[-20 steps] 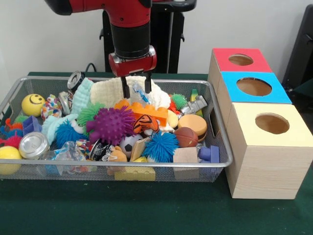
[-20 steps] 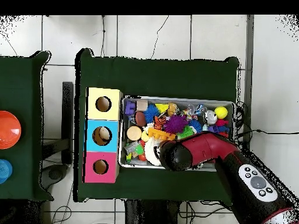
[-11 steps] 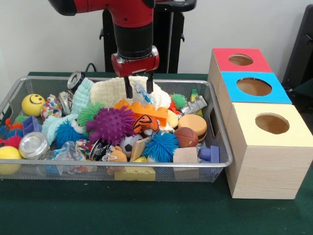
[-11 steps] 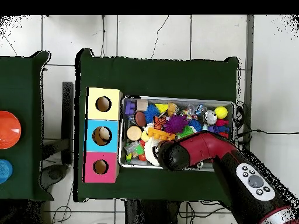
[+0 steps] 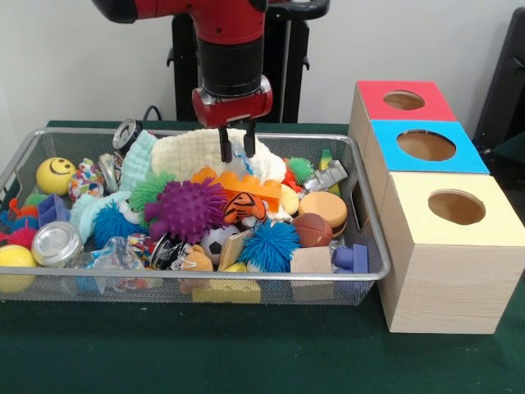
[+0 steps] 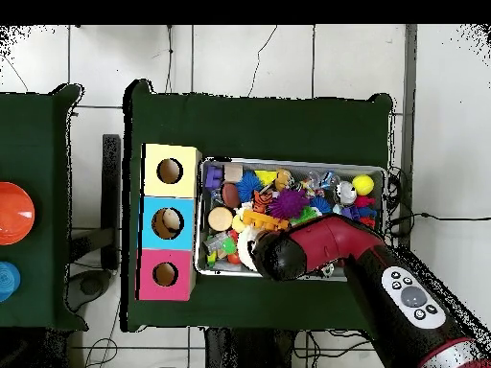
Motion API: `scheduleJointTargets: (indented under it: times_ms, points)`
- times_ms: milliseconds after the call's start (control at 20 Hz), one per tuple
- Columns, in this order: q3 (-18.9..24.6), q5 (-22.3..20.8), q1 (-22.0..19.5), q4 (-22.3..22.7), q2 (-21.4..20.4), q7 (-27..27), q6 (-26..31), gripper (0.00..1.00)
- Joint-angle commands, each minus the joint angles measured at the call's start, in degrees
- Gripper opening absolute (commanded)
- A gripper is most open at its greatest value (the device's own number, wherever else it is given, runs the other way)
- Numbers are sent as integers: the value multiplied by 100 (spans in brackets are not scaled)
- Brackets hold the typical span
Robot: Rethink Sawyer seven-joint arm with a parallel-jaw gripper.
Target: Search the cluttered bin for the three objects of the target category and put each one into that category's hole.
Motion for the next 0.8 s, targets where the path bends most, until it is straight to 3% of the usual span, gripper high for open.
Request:
scheduleJointTargets:
  times_ms: [50,200,400,600,800]
  points:
    - [-86,324,79,190,-463,-135,352,0]
    - [186,1347,130,757,-1515,150,826,0]
    - [-95,2562,705,1042,-2934,593,1852,0]
    - [-691,2851,1438,845,-3558,1313,2531,0]
    - [-1037,3051,1763,956,-3692,1611,2465,0]
